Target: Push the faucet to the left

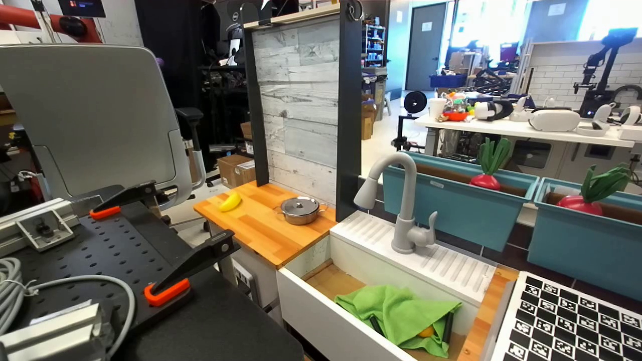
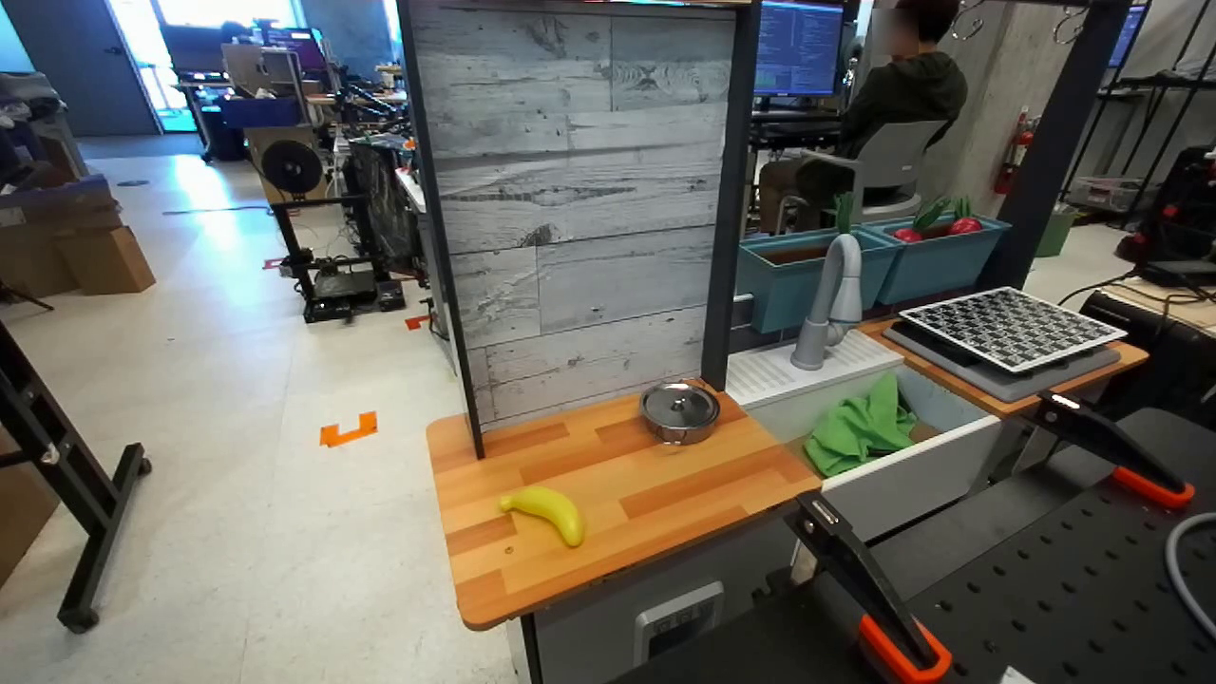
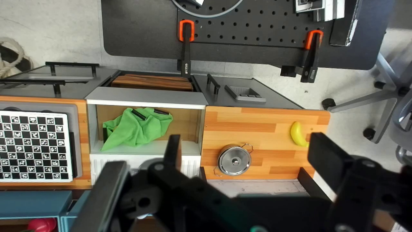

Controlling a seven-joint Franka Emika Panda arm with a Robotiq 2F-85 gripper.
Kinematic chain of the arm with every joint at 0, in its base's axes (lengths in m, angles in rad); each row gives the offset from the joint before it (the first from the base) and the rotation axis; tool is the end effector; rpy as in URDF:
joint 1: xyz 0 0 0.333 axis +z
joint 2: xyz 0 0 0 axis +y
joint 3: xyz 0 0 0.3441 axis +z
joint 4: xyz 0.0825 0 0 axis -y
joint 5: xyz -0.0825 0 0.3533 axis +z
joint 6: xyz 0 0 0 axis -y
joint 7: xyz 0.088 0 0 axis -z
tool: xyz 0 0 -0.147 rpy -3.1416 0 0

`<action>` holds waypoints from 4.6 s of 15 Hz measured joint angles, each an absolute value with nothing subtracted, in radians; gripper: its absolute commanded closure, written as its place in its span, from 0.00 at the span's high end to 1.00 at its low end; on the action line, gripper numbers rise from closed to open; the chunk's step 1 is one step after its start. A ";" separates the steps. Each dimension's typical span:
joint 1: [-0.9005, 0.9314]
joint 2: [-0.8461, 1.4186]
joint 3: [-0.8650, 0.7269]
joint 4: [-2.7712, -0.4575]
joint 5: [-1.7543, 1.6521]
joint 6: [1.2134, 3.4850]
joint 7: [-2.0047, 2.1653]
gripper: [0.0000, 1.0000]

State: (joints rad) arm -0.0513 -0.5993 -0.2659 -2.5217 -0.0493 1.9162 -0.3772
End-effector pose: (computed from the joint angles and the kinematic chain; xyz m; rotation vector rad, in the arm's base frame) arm 0.3048 -0.1113 0.4644 -3.0317 -0.1876 -0.0189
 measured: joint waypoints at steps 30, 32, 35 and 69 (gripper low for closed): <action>-0.050 0.013 -0.143 -2.390 0.087 2.517 0.027 1.00; -0.053 0.082 -0.143 -2.363 0.087 2.579 0.042 1.00; -0.060 0.178 -0.144 -2.325 0.087 2.653 0.048 1.00; -0.228 0.639 -0.028 -1.932 0.117 2.705 -0.024 0.06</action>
